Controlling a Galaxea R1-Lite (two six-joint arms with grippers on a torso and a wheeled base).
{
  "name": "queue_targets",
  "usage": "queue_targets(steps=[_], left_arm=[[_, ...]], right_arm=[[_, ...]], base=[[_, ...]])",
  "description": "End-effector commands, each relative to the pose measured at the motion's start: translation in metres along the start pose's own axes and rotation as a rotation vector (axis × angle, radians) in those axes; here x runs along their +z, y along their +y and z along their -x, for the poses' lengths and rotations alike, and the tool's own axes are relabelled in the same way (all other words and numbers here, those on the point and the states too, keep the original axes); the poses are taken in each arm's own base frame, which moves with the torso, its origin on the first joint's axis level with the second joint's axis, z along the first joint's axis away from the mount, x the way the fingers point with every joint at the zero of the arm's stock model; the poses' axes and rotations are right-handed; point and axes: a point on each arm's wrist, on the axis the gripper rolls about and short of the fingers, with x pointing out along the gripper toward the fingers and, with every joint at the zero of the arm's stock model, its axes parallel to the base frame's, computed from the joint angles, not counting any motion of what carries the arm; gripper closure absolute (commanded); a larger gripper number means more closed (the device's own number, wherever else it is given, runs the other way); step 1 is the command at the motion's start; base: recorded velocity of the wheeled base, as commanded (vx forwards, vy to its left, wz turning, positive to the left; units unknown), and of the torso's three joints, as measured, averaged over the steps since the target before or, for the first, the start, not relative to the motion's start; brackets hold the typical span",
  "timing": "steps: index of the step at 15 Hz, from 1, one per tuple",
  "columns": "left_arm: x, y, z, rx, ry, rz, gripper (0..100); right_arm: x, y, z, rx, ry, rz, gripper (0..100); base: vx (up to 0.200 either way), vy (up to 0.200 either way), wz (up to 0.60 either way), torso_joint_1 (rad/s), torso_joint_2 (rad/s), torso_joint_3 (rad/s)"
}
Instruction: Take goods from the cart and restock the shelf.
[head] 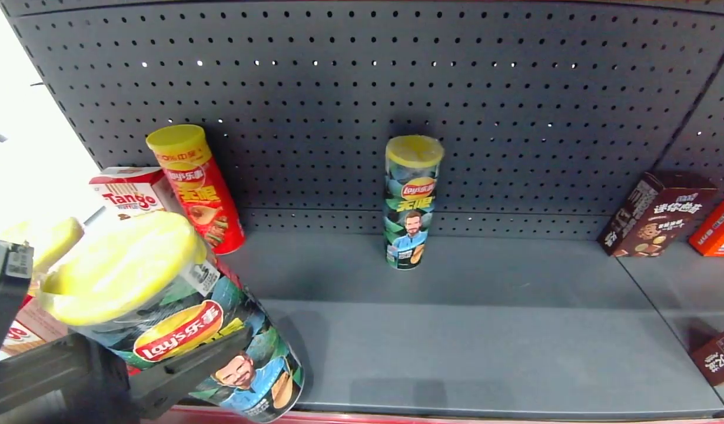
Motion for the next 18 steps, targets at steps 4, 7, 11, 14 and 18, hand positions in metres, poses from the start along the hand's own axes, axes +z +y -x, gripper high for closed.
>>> queue_targets(steps=[4,7,11,14,18], left_arm=[[-0.003,0.0,0.0,0.001,0.01,0.003,100],[-0.003,0.0,0.001,0.003,0.009,0.003,100],[-0.004,0.0,0.002,0.004,0.011,0.003,100],[-0.008,-0.001,0.004,0.001,0.021,0.004,100],[-0.01,-0.002,0.007,0.001,0.019,0.004,100]], right_arm=[[0.0,0.0,0.0,0.001,0.0,0.001,0],[0.0,0.0,0.0,0.001,0.001,0.001,0],[0.0,0.0,0.0,0.0,0.0,0.0,0],[0.0,0.0,0.0,0.001,0.0,0.0,0],[0.089,0.0,0.001,0.112,-0.065,0.006,0]], base=[[0.0,0.0,0.0,0.0,0.0,0.0],[0.0,0.0,-0.2,0.002,0.0,0.001],[0.0,0.0,0.0,0.0,0.0,0.0],[0.0,0.0,0.0,0.0,0.0,0.0],[0.0,0.0,0.0,0.0,0.0,0.0]])
